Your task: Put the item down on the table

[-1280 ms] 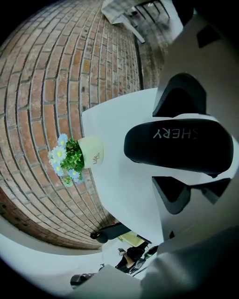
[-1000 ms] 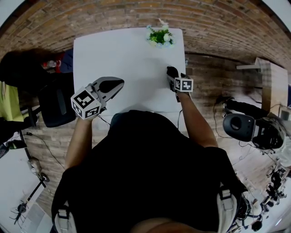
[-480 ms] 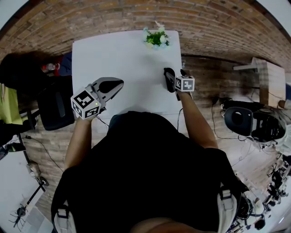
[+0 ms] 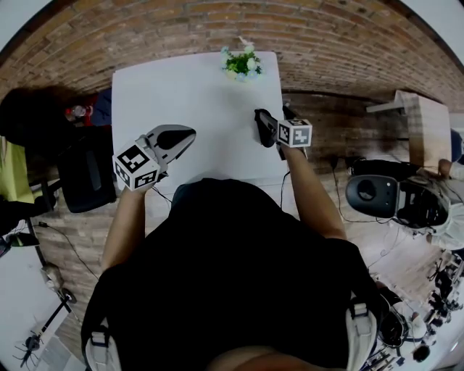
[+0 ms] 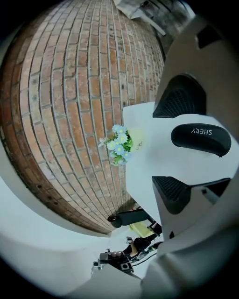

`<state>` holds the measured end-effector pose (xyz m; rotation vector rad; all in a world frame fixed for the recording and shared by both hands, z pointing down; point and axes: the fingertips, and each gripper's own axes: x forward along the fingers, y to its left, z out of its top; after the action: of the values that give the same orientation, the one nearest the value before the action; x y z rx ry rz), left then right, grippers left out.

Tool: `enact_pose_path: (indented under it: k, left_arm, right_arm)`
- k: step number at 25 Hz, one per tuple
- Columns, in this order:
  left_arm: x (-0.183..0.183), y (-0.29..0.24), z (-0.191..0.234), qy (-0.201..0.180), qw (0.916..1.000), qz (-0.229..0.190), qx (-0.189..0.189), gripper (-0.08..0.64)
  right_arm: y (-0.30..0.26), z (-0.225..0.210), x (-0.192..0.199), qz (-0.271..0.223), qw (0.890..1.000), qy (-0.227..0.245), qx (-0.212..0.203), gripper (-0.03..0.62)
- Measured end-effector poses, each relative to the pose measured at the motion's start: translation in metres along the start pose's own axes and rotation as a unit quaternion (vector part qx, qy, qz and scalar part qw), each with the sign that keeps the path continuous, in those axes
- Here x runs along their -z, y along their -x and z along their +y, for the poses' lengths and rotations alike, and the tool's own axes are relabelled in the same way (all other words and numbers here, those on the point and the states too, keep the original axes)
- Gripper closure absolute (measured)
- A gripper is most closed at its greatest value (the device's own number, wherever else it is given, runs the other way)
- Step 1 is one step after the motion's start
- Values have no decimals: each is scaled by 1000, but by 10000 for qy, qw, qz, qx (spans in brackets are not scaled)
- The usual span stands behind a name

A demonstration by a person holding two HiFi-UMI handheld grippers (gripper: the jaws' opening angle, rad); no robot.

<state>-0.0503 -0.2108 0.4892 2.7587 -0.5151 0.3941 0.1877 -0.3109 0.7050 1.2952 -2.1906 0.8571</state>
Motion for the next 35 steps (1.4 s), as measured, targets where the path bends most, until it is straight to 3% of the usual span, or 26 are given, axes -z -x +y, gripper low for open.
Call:
enact_pose_path:
  k: [11, 24, 35]
  left_arm:
    - [-8, -8, -22, -153, 9999, -60, 47, 548]
    - [-10, -20, -46, -249, 9996, -73, 116, 548]
    - [-8, -20, -65, -361, 9991, -112, 198, 548]
  right_arm:
    - [54, 18, -38, -624, 9977, 91, -232, 222]
    - [109, 25, -60, -1068, 9937, 337, -97, 344]
    - [154, 50, -64, -1393, 9893, 394, -204, 379]
